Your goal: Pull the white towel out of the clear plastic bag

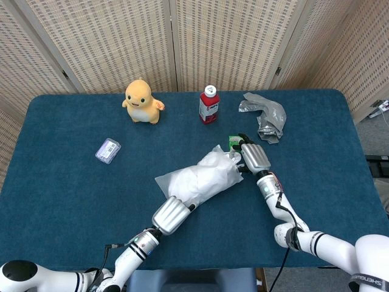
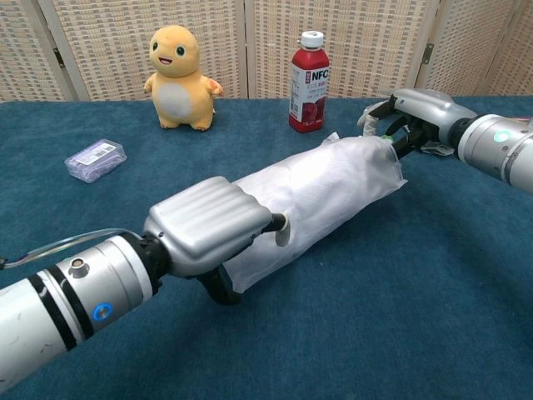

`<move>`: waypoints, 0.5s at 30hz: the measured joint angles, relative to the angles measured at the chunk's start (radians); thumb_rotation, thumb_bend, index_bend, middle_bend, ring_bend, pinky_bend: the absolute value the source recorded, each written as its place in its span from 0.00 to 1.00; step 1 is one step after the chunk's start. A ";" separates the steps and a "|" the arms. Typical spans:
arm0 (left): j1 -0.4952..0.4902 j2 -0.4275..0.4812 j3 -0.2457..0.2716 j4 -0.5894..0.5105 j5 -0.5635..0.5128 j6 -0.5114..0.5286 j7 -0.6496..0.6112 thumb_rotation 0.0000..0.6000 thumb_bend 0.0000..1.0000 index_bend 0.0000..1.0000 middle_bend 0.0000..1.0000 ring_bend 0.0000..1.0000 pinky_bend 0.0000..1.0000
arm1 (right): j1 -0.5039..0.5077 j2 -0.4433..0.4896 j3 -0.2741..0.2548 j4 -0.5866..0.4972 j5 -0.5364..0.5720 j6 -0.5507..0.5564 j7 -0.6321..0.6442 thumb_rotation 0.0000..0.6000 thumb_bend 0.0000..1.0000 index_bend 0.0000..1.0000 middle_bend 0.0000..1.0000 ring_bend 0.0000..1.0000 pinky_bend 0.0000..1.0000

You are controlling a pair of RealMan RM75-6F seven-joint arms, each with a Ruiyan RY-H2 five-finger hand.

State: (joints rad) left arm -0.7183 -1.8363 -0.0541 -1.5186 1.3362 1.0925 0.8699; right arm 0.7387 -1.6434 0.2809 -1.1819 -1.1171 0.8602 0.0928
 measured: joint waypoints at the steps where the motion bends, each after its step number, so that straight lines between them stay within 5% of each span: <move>1: 0.001 -0.003 0.000 0.006 0.005 0.006 0.002 1.00 0.00 0.36 0.84 0.73 0.77 | 0.000 0.000 0.000 0.000 0.000 0.000 0.000 1.00 0.66 0.78 0.21 0.04 0.21; 15: 0.015 -0.023 0.005 0.033 0.009 0.027 0.047 1.00 0.00 0.40 0.87 0.75 0.79 | -0.003 -0.001 -0.003 0.000 -0.005 -0.002 0.005 1.00 0.66 0.78 0.21 0.04 0.21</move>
State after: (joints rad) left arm -0.7033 -1.8591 -0.0489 -1.4851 1.3449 1.1194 0.9167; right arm 0.7361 -1.6447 0.2783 -1.1823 -1.1221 0.8586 0.0976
